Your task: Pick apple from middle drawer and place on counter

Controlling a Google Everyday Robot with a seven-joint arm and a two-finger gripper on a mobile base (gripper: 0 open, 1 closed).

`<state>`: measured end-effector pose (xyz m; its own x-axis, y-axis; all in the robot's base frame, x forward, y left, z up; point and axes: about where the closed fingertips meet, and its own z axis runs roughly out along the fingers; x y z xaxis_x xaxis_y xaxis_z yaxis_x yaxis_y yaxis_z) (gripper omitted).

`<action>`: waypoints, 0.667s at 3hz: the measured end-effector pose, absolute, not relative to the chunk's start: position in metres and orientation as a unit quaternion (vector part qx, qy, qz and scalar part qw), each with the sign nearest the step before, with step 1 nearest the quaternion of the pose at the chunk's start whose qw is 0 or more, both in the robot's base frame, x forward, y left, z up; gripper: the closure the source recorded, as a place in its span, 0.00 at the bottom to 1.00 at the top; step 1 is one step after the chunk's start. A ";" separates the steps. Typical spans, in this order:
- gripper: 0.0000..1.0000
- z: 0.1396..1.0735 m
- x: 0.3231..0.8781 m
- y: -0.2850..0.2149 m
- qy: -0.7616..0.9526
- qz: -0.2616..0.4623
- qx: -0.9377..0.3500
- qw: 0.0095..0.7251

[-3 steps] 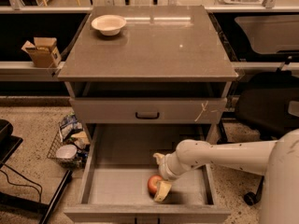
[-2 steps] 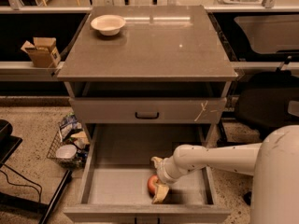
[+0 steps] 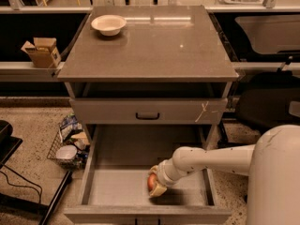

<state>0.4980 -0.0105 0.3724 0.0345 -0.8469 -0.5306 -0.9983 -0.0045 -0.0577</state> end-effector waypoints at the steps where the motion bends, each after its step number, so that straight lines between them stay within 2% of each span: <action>1: 0.71 0.384 0.498 -0.007 0.667 0.173 -0.693 0.211; 2: 0.99 0.463 0.471 0.019 0.628 0.180 -0.735 0.179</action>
Offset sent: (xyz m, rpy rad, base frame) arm -0.0074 0.0348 0.2138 -0.1293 -0.0826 0.2607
